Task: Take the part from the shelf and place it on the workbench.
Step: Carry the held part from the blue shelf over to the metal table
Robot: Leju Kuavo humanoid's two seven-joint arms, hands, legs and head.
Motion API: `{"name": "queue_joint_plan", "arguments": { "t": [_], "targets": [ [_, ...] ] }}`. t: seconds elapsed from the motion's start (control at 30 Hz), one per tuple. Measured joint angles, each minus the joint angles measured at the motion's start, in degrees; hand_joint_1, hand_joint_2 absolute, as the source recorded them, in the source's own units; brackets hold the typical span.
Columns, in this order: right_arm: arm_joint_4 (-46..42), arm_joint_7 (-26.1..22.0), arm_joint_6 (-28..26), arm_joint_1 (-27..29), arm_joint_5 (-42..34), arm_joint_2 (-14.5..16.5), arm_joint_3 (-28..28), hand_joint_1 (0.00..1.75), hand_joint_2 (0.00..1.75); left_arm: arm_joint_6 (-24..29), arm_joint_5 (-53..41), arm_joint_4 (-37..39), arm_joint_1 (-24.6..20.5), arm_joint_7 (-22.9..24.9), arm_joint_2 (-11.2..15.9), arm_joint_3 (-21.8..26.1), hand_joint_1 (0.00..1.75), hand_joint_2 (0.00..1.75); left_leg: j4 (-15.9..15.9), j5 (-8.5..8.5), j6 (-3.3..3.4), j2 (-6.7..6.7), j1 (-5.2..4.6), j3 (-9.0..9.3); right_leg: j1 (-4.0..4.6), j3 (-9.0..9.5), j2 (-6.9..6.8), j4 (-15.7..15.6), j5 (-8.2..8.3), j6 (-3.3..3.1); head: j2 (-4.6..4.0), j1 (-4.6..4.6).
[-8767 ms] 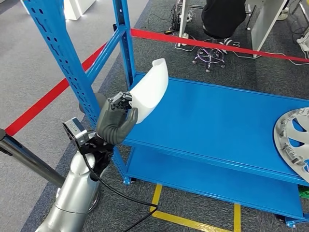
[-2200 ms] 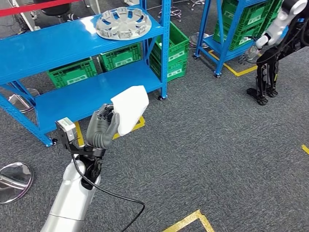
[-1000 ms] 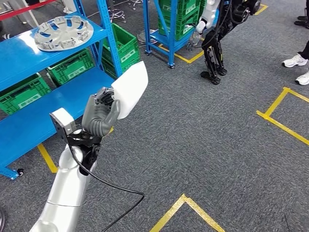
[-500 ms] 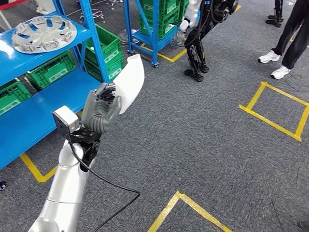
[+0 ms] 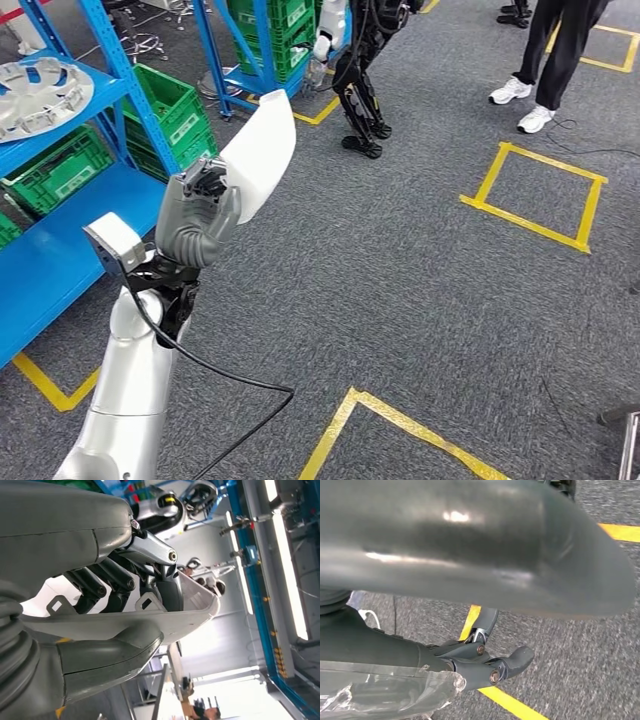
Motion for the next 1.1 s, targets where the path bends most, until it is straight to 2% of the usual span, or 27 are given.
{"name": "queue_joint_plan", "arguments": {
  "t": [0.03,0.07,0.1,0.17,0.2,0.23,0.27,0.3,0.33,0.4,0.43,0.5,0.53,0.57,0.6,0.63,0.7,0.77,0.8,0.87,0.93,0.97,1.03,1.07,1.1],
  "targets": [
    [0.0,0.26,0.21,-0.05,0.01,0.0,0.09,0.0,0.0,-0.15,0.2,-0.05,0.03,0.07,0.12,0.24,1.75,1.75,3.38,-1.04,-0.06,-0.25,0.01,-1.82,-0.01,0.01,0.52,0.0,0.01,-0.08,0.0,-0.06],
    [0.0,0.86,0.42,-0.07,0.01,0.0,0.2,0.0,0.0,-0.32,0.44,-0.09,0.13,0.19,0.23,0.57,1.75,1.75,5.33,-1.1,-0.11,-0.37,0.02,-3.03,-0.04,0.01,1.09,0.01,0.02,-0.1,0.0,-0.08],
    [0.0,1.73,0.57,-0.06,0.02,0.0,0.33,0.0,0.0,-0.46,0.69,-0.12,0.22,0.35,0.33,0.92,1.75,1.75,5.2,-0.05,-0.15,-0.42,0.05,-3.27,-0.1,0.03,1.67,0.03,0.03,-0.08,0.0,-0.08],
    [0.0,3.84,0.78,0.0,0.04,-0.01,0.85,0.0,0.0,-0.77,1.01,-0.27,0.28,0.85,0.56,1.71,1.75,1.75,-0.44,4.09,-0.28,-1.01,0.26,-0.99,-0.3,0.05,2.83,0.1,0.04,0.16,0.0,-0.12],
    [0.0,4.39,0.88,0.0,0.04,-0.02,1.15,0.0,0.0,-0.92,1.05,-0.33,0.29,1.07,0.66,2.06,1.75,1.75,-4.16,5.79,-0.39,-1.9,0.49,0.67,-0.29,-0.09,3.37,0.32,0.01,0.46,0.0,-0.2],
    [0.0,4.47,1.02,-0.04,0.04,-0.05,1.45,0.0,0.0,-1.12,1.07,-0.4,0.35,1.25,0.76,2.36,1.75,1.75,-7.0,6.75,-0.35,-2.76,0.7,1.93,-0.3,-0.32,3.87,0.52,0.01,0.78,0.0,-0.25],
    [0.01,3.92,1.26,-0.08,0.04,-0.12,1.72,0.0,0.0,-1.31,1.12,-0.43,0.5,1.34,0.82,2.61,1.75,1.75,-8.6,7.01,-0.23,-3.46,0.81,2.58,-0.3,-0.6,4.27,0.65,0.05,1.14,0.0,-0.33],
    [0.01,3.04,1.5,-0.09,0.03,-0.21,1.97,0.0,0.0,-1.46,1.19,-0.45,0.69,1.4,0.88,2.81,1.75,1.75,-9.23,6.88,0.03,-3.76,0.8,2.76,-0.32,-0.86,4.66,0.7,0.14,1.48,0.0,-0.38],
    [0.02,2.06,1.74,-0.03,0.03,-0.32,2.22,0.0,0.0,-1.57,1.3,-0.46,0.87,1.43,0.89,2.95,1.75,1.75,-9.27,6.86,0.45,-3.48,0.78,2.71,-0.46,-1.06,4.98,0.56,0.26,1.73,0.0,-0.37],
    [0.04,0.66,2.07,0.13,0.02,-0.52,2.64,0.0,0.0,-1.65,1.47,-0.46,0.99,1.45,0.77,3.2,1.75,1.75,-9.39,7.0,1.19,-2.74,0.79,2.79,-0.47,-1.61,3.93,1.45,-0.35,2.21,0.0,-0.22],
    [0.04,0.67,2.25,0.11,0.02,-0.59,2.75,0.0,0.0,-1.56,1.33,-0.46,0.97,1.47,0.67,3.32,1.75,1.75,-9.44,7.06,1.53,-2.31,0.83,2.85,-0.4,-2.53,2.83,3.41,-1.52,2.41,0.0,-0.07],
    [0.03,3.51,2.85,-0.19,0.02,-0.61,2.8,0.0,0.0,-0.46,-0.52,-0.4,1.19,1.64,0.43,3.42,1.75,1.75,-9.45,7.01,1.97,-1.4,0.64,2.9,-0.28,-5.83,0.66,10.63,-5.15,2.7,0.0,0.24],
    [0.02,5.7,3.04,-0.32,0.02,-0.55,2.79,0.0,0.0,0.51,-2.05,-0.31,1.5,1.74,0.25,3.28,1.75,1.75,-9.45,6.96,2.07,-0.89,0.52,2.91,-0.3,-7.62,0.26,14.42,-6.7,2.76,0.0,0.25],
    [0.01,7.65,3.07,-0.36,0.02,-0.45,2.77,0.0,0.0,1.58,-3.54,-0.15,1.91,1.82,-0.01,2.97,1.75,1.75,-9.44,6.92,2.14,-0.42,0.41,2.92,-0.3,-8.72,0.05,16.78,-7.37,2.74,0.0,0.25],
    [0.0,8.8,2.89,-0.33,0.02,-0.34,2.73,0.0,0.0,2.44,-4.65,0.03,2.29,1.84,-0.29,2.6,1.75,1.75,-9.43,6.87,2.18,0.02,0.33,2.95,-0.29,-8.73,-0.05,16.94,-6.97,2.65,0.0,0.25],
    [0.0,9.28,2.67,-0.26,0.02,-0.25,2.7,0.0,0.0,2.97,-5.24,0.21,2.56,1.84,-0.52,2.27,1.75,1.75,-9.43,6.81,2.18,0.42,0.28,3.03,-0.26,-7.56,-0.18,14.81,-5.63,2.51,0.0,0.25],
    [-0.01,9.35,2.41,-0.35,0.02,-0.14,2.67,0.0,0.0,3.46,-5.72,0.42,2.72,1.83,-0.83,1.87,1.75,1.75,-9.42,6.59,1.95,1.22,0.14,3.33,0.0,-3.08,-1.46,6.74,-2.36,2.14,0.0,0.26],
    [-0.02,7.71,2.07,-0.57,0.01,-0.04,2.13,0.0,0.0,3.94,-5.88,0.45,2.7,1.85,-0.97,1.72,1.75,1.75,-9.42,6.4,1.47,1.86,-0.06,3.56,0.36,-0.17,-2.46,1.53,-0.94,1.68,0.0,0.2],
    [-0.03,5.83,1.98,-0.62,0.01,-0.02,1.39,0.0,0.0,4.22,-5.67,0.45,2.69,1.89,-0.99,1.7,1.75,1.75,-9.5,6.41,1.19,2.17,-0.13,3.62,0.56,0.08,-2.46,0.92,-0.98,1.44,0.0,0.16],
    [-0.01,1.02,2.37,-0.6,0.01,-0.11,-0.68,0.0,0.0,4.43,-4.26,0.42,2.59,2.01,-1.03,1.92,1.75,1.75,-9.75,6.42,0.59,2.71,-0.02,3.72,0.54,-0.04,-1.47,0.6,-0.61,0.8,0.0,0.15],
    [0.0,-2.12,3.18,-0.66,0.0,-0.33,-2.26,0.0,0.0,3.92,-2.82,0.36,2.25,2.07,-1.1,2.18,1.75,1.75,-8.0,4.95,0.05,1.79,0.14,2.99,0.35,0.08,-0.65,0.15,-0.26,0.17,0.0,0.07],
    [0.0,-2.67,3.45,-0.73,0.0,-0.4,-2.72,0.0,0.0,3.67,-2.54,0.33,2.09,2.05,-1.13,2.22,1.75,1.75,-5.32,3.34,-0.14,0.97,0.19,1.78,0.22,0.17,-0.25,0.0,-0.15,-0.05,0.0,-0.03],
    [0.0,-2.89,3.72,-0.83,0.01,-0.51,-3.38,0.0,0.0,3.55,-2.52,0.37,1.98,2.02,-1.15,2.23,1.75,1.75,2.32,-0.19,-0.34,-0.18,0.19,-1.9,0.2,0.14,0.59,-0.03,-0.11,-0.26,0.0,-0.14],
    [0.0,-2.91,3.77,-0.82,0.01,-0.51,-3.66,0.0,0.0,3.58,-2.56,0.4,2.04,2.01,-1.16,2.24,1.75,1.75,5.2,-1.0,-0.4,-0.34,0.2,-3.41,0.2,0.13,1.08,-0.03,-0.11,-0.31,0.0,-0.15],
    [0.0,-2.92,3.79,-0.8,0.01,-0.52,-3.9,0.0,0.0,3.61,-2.58,0.43,2.08,2.0,-1.18,2.25,1.75,1.75,6.21,-0.7,-0.41,-0.42,0.21,-4.06,0.18,0.13,1.62,-0.02,-0.1,-0.34,0.0,-0.14]
  ]
}}
